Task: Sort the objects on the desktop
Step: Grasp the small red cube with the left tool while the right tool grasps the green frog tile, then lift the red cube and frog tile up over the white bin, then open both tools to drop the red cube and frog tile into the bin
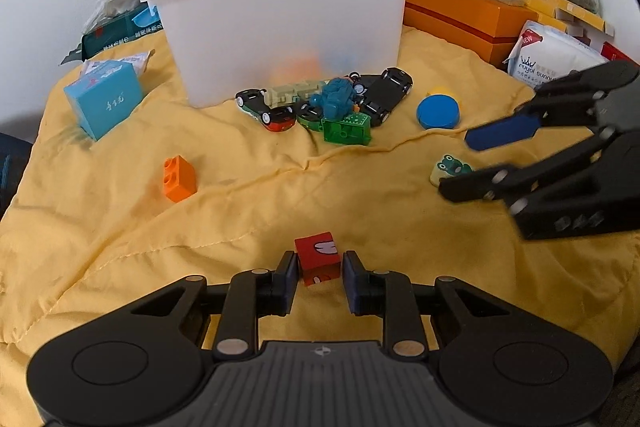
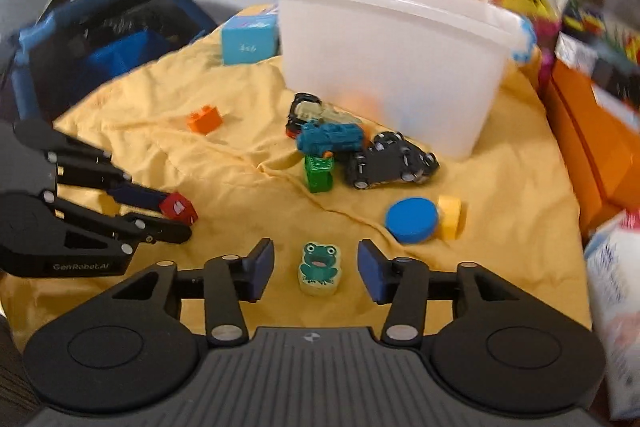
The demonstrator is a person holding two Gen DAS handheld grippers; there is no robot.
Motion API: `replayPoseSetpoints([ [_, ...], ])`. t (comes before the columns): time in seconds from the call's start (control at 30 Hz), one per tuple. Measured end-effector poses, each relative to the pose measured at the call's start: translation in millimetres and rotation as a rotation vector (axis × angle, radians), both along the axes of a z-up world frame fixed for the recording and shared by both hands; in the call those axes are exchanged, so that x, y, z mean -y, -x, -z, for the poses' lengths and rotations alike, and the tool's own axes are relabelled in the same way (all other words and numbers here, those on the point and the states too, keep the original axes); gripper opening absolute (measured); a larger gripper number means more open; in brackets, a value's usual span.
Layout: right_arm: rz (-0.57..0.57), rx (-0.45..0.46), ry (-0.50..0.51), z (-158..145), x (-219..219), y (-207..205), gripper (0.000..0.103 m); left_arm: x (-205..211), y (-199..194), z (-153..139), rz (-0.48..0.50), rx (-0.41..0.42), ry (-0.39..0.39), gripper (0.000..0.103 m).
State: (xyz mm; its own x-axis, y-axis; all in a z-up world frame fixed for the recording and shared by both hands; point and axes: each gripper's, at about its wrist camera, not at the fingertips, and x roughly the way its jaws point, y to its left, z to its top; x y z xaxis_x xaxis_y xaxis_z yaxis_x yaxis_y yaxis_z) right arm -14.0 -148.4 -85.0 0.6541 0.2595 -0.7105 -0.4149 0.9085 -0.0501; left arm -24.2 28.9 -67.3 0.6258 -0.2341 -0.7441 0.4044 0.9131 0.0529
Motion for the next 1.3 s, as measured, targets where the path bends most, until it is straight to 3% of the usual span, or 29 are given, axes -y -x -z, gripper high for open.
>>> replayPoseSetpoints([
  [0.1, 0.022, -0.003, 0.060, 13, -10, -6, 0.048, 1, 2, 0, 0.008, 0.011, -0.004, 0.024],
  [0.17, 0.044, -0.025, 0.075, 22, -11, -8, 0.030, 1, 3, -1, 0.016, 0.004, 0.008, 0.024],
  [0.37, 0.058, -0.030, 0.022, 13, -2, -4, 0.029, 2, 1, -37, 0.032, 0.085, 0.031, 0.023],
  [0.57, 0.088, 0.038, -0.024, -25, 7, -16, 0.029, 0, -28, -98, 0.032, 0.197, 0.087, 0.024],
  [0.67, 0.086, 0.100, -0.026, -50, 10, -30, 0.029, 3, -50, -125, 0.045, 0.259, 0.085, 0.024],
  [0.77, 0.080, 0.176, -0.020, -76, 12, -50, 0.029, 4, -79, -153, 0.034, 0.300, 0.139, 0.024],
  [0.87, 0.094, 0.240, -0.019, -99, 12, -76, 0.029, 11, -110, -170, 0.018, 0.346, 0.119, 0.024],
  [1.0, 0.117, 0.273, -0.036, -115, 12, -110, 0.029, 22, -156, -171, -0.003, 0.354, 0.085, 0.024],
  [1.17, 0.150, 0.249, -0.036, -108, 11, -149, 0.029, 34, -198, -140, -0.034, 0.291, 0.017, 0.023],
  [1.3, 0.173, 0.250, 0.037, -94, 8, -168, 0.029, 38, -219, -112, -0.048, 0.209, -0.005, 0.025],
])
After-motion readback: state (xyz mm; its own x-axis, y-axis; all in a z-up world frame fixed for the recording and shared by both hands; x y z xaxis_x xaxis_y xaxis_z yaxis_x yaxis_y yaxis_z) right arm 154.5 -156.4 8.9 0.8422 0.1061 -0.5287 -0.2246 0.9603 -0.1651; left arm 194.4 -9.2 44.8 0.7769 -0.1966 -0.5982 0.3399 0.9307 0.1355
